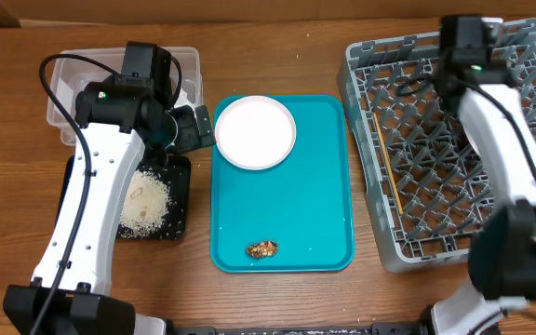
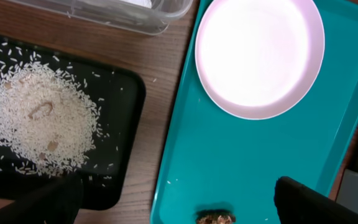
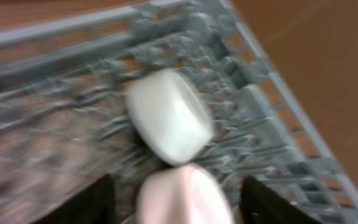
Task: Sort waste into correct bins and load items into the dishwasher
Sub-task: 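Return the right gripper to the teal tray and grasp the white plate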
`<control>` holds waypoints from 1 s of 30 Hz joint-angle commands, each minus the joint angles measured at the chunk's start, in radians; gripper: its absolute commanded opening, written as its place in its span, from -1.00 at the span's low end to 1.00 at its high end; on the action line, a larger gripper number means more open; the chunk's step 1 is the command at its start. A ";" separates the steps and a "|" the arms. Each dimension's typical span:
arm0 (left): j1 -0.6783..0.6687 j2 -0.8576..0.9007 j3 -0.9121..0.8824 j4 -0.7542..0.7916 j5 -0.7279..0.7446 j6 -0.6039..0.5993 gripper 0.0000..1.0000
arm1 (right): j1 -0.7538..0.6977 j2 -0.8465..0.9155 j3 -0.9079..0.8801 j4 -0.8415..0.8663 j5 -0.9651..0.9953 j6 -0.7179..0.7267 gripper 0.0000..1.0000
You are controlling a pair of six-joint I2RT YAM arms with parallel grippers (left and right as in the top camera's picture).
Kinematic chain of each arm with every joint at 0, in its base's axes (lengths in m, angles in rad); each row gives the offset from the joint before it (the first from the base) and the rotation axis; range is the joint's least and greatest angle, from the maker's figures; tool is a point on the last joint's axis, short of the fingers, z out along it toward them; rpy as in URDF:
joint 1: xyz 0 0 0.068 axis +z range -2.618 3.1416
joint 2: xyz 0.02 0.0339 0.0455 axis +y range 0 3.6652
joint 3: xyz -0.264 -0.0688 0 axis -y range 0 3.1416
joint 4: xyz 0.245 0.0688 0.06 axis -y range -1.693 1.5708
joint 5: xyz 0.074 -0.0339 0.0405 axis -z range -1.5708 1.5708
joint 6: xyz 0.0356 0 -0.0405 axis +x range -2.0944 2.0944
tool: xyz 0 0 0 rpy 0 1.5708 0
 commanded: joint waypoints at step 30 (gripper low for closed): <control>0.103 -0.007 -0.002 -0.057 -0.052 -0.023 1.00 | 0.451 0.297 0.000 -0.024 -0.796 0.342 0.35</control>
